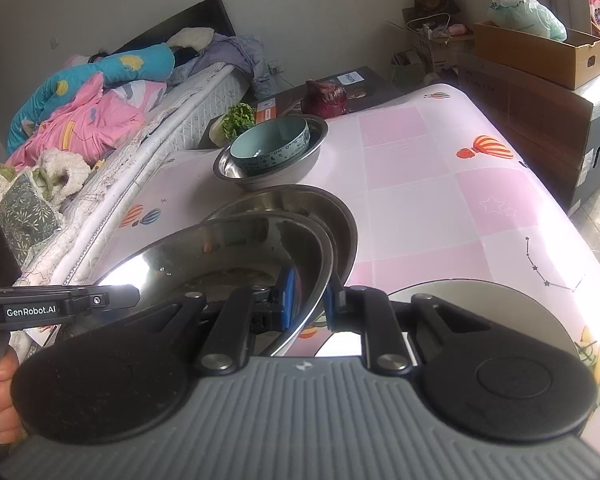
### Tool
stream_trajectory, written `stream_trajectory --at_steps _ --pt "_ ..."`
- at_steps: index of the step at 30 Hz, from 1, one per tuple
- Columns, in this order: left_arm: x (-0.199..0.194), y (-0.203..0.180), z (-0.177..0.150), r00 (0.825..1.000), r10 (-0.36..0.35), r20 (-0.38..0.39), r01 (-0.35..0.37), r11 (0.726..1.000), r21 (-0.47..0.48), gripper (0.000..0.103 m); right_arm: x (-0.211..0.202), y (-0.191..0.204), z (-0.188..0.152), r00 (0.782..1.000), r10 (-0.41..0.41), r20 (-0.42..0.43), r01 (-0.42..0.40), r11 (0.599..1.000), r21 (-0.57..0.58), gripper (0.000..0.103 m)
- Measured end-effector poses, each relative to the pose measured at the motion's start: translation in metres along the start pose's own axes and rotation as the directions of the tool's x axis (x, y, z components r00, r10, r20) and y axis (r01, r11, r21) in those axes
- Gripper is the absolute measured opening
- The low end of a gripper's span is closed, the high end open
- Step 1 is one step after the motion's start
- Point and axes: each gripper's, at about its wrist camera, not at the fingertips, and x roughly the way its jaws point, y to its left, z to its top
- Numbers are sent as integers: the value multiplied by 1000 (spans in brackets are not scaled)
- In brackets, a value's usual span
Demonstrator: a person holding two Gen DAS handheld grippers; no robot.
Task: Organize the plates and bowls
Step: 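Lower the held basin into the other steel basin with both tools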
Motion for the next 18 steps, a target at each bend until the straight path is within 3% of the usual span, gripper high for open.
stream_trajectory --at_steps 10,18 --pt "26 -5 12 999 14 -48 -15 1000 -7 20 42 -17 12 995 -40 -96 42 999 20 17" --pt "40 -1 17 997 23 -73 -25 999 -22 19 61 -20 23 993 -50 -103 51 999 11 17"
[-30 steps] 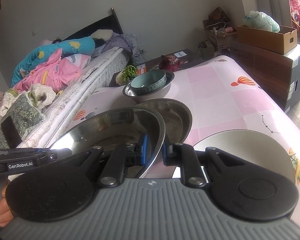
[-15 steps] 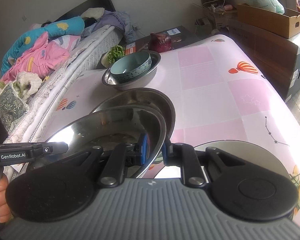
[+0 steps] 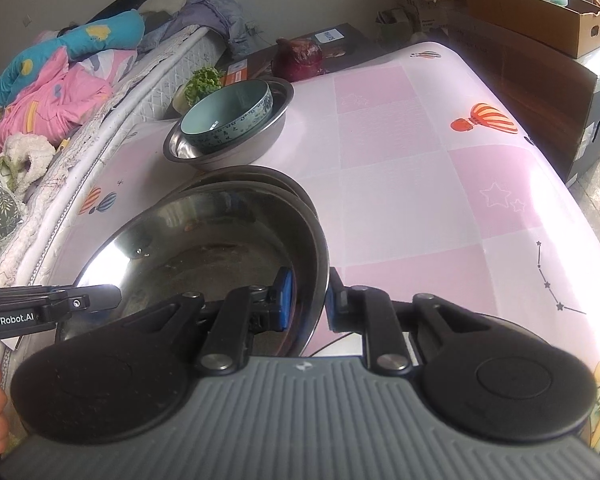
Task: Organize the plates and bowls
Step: 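Lower the held basin into the other steel basin with both tools, then open both tools and release the stacked basin rims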
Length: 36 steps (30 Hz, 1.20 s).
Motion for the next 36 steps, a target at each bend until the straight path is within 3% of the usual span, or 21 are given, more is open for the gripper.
stream_trajectory --at_steps 4,13,22,27,31,36 --pt "3 3 1 1000 -2 -3 2 1000 -9 22 6 0 5 1000 -6 -3 6 1000 -2 17" --pt "-4 9 2 999 22 37 -22 1000 -7 34 11 -6 6 1000 -20 13 20 999 27 28" --pt "-23 8 -7 995 -2 98 2 1000 -6 45 -21 -16 -2 996 1 87 -8 997 79 30" --pt "-25 4 -7 992 20 121 -20 1000 1 42 -48 -22 -13 992 11 123 -24 994 107 31" --pt "-14 1 -4 990 82 114 -84 996 14 29 -66 -28 -27 990 17 139 -35 991 129 32" --pt "3 9 -4 998 52 44 -50 998 -29 23 -82 -35 -43 989 9 148 -32 987 157 33"
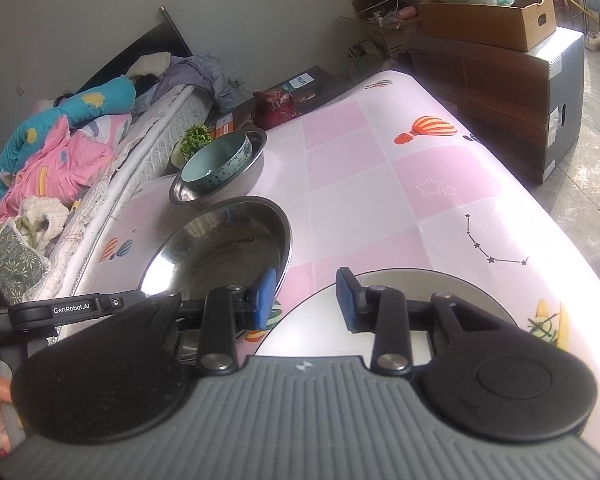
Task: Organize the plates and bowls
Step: 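Open both tools and release the stacked basin rims, then grip the white calligraphy plate rim with the left tool while the right tool grips it too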
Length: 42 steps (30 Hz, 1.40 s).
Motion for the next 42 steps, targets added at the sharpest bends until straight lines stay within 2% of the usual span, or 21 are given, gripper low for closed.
stream_trajectory --at_steps 3,7,11,17,25,34,37,39,42 --pt "-2 -2 -4 1000 -6 2 6 1000 8 27 -9 -9 -6 1000 -1 7 1 1000 30 33" --pt "-11 -3 -11 1000 0 20 0 1000 22 43 -22 -24 -16 1000 16 18 -18 995 99 36" --pt "-24 -8 -23 1000 -2 28 1 999 39 52 -40 -38 -27 999 31 44 -38 986 161 42" --pt "-39 -28 -49 999 -53 9 52 994 94 58 -64 -60 -43 996 54 78 -70 972 224 47" --pt "-38 -68 -84 984 -172 -35 176 971 164 59 -86 -91 -62 996 35 88 -58 961 271 49" --pt "-21 -95 -106 948 -308 -81 316 939 137 59 -94 -129 -73 997 20 72 -42 949 311 49" --pt "-17 -102 -108 944 -319 -87 328 934 138 57 -88 -137 -73 997 26 70 -47 946 319 49" --pt "-16 -106 -108 947 -309 -85 319 937 143 55 -81 -140 -72 997 34 69 -54 947 316 49" --pt "-10 -111 -106 952 -296 -82 305 941 148 43 -68 -142 -69 998 37 57 -53 949 310 46"
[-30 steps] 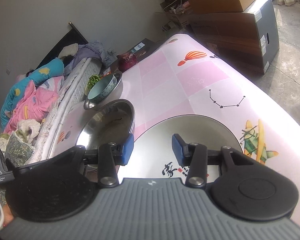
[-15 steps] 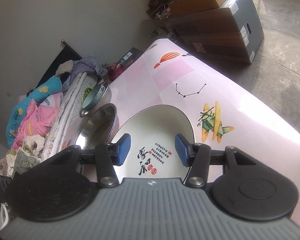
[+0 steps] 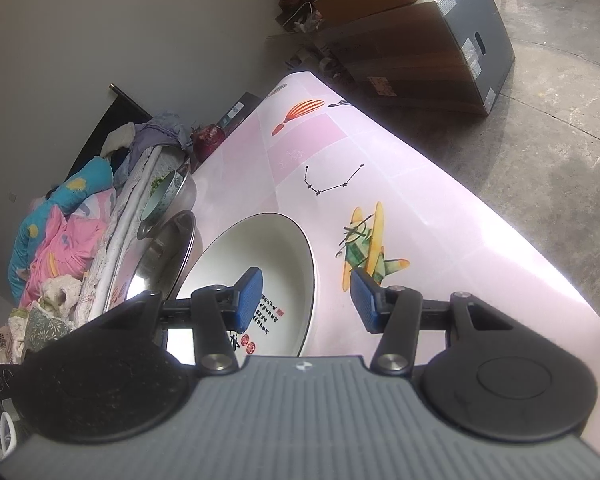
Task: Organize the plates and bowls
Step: 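Grip the white calligraphy plate rim with the left tool while the right tool grips it too, then lift the white calligraphy plate off the table with both tools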
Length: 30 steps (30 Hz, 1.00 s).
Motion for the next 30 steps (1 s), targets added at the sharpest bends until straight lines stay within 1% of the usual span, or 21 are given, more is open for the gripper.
stream_trajectory --at_steps 2,3,4,5,8,10,11,14,19,25,30 --pt "4 0 1 1000 6 -2 -6 1000 -1 35 8 -1 2 1000 -6 -8 6 1000 -2 39" --pt "6 0 1 1000 9 -5 -9 1000 -2 29 13 -2 3 1000 -11 -13 11 1000 -3 37" --pt "9 -1 1 1000 10 -10 -10 1000 -4 26 18 -2 4 1000 -14 -19 14 1000 -2 36" --pt "11 -1 1 1000 9 -13 -9 1000 -8 26 21 -3 5 1000 -12 -23 12 1000 -3 31" --pt "16 0 3 1000 2 -21 -2 1000 -23 22 30 -1 6 999 -6 -32 6 1000 -13 25" --pt "17 0 4 1000 6 -26 -7 1000 -29 22 34 2 6 999 4 -45 -5 1000 -16 21" --pt "17 -1 4 1000 9 -27 -9 1000 -25 21 36 5 6 998 17 -54 -18 1000 -17 21" --pt "14 -2 1 999 12 -32 -13 1000 -10 21 37 14 4 998 -19 -57 16 998 -62 23" --pt "1 3 -4 999 15 -49 -15 1000 -5 21 32 21 -6 994 -13 -108 7 999 -50 23" --pt "-22 17 -18 997 29 -70 -29 1000 1 20 20 35 -33 987 7 -159 -15 999 -49 25" --pt "-49 33 -34 996 46 -76 -47 999 -7 20 13 54 -58 979 24 -204 -39 997 -68 25"
